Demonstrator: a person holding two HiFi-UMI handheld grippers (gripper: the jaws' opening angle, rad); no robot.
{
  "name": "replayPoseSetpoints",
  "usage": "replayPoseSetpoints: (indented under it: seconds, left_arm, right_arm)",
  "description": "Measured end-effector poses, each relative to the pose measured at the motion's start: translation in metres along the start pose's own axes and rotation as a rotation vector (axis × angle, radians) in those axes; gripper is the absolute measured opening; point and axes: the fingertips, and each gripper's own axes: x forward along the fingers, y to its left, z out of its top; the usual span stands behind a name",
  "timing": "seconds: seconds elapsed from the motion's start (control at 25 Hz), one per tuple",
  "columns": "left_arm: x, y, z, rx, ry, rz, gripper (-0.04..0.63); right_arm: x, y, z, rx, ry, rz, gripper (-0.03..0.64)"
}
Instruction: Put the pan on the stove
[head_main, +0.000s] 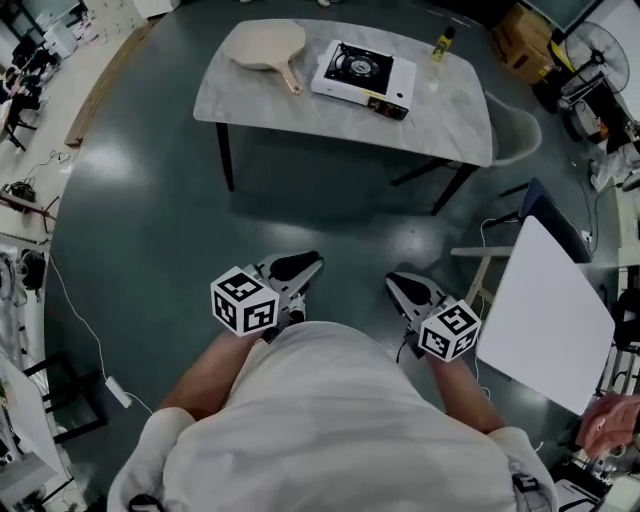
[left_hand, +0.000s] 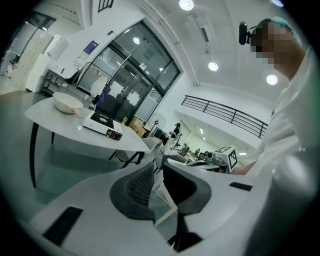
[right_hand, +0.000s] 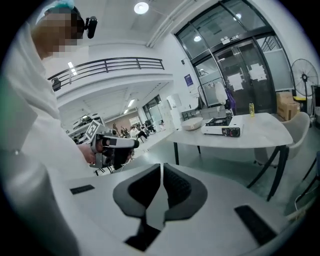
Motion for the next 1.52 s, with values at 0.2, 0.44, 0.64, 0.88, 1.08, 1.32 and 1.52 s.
replayPoseSetpoints:
  seconds: [0.2,0.44,0.64,0.88,1.08,1.32,1.52]
  left_arm:
    - [0.009,0.057,0.038,-0.021,0.012,-0.045,0.156]
    - [0.024,0.101,0.061,-0.042,0.024,-0.037,0.225]
    - [0.048,0.127,0.102,-0.105,-0.062,-0.066,0.281]
    - [0.075,0.173,0.153,-0.122,-0.105,-0.014,0.281]
    - [0.082,0.245,0.191,-0.274,-0.241,0.079,0.281]
    - [0.097,0.351,0.222,-0.444,-0.328,0.121,0.281]
    - [0.117,0.450,0.250,-0.541,-0.370,0.133,0.293]
  right_arm:
    - [0.045,-0.017,0.030,0.059,-0.030,-0.038,0.041]
    - [0.068,-0.037,0.031,0.112,0.016,-0.041,0.051]
    - [0.082,-0.078,0.057,0.156,0.006,-0.017,0.051]
    - [0.087,-0.134,0.090,0.162,-0.031,0.001,0.048]
    - [0.084,-0.175,0.090,0.200,-0.036,-0.037,0.044]
    - [0.093,-0.211,0.103,0.235,-0.063,-0.138,0.043]
    - [0.114,-0.223,0.135,0.287,-0.120,-0.246,0.043]
